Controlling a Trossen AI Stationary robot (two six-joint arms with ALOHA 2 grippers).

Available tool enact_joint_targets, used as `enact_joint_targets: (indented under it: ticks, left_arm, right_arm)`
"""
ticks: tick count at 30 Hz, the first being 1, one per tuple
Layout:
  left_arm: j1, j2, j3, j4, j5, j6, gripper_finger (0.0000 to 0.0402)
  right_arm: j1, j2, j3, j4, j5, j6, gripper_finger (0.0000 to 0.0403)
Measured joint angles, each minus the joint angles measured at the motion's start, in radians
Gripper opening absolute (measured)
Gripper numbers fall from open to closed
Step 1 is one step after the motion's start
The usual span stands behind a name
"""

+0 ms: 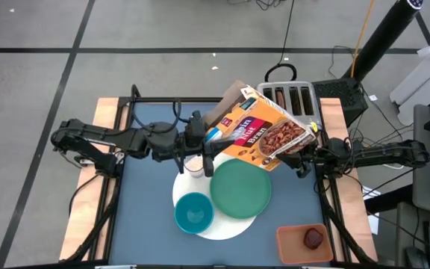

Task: Arrange a breakfast setting
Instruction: Pour the cereal from the cereal box into the blue bowl

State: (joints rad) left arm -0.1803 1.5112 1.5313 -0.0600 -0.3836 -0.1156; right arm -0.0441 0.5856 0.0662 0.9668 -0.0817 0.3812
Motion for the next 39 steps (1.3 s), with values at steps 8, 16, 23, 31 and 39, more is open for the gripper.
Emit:
enact_joint_targets:
  ticks: [8, 16, 23, 31, 39]
  left_arm:
    - [-0.014, -0.068, -0.001, -0.05, 0.005, -0.024, 0.0149]
    - [-0.055, -0.15, -0.001, -0.156, -0.002, -0.011, 0.015]
    - [-0.131, -0.261, 0.0, -0.312, -0.096, 0.013, 0.015]
    - [-0.293, -0.421, -0.173, -0.376, -0.318, -0.011, 0.015]
    - [-0.353, -0.621, -0.594, -0.126, -0.385, -0.089, 0.015]
  right_arm:
    - [0.0, 0.001, 0.0, -0.003, -0.004, -0.016, 0.0177]
    - [0.0, 0.001, 0.0, -0.001, 0.0, -0.053, 0.0175]
    - [0.0, 0.001, 0.016, -0.017, 0.001, -0.055, 0.0175]
    - [0.0, 0.001, 0.133, -0.206, 0.002, -0.127, 0.0174]
    - [0.0, 0.001, 0.253, -0.45, -0.059, -0.132, 0.0174]
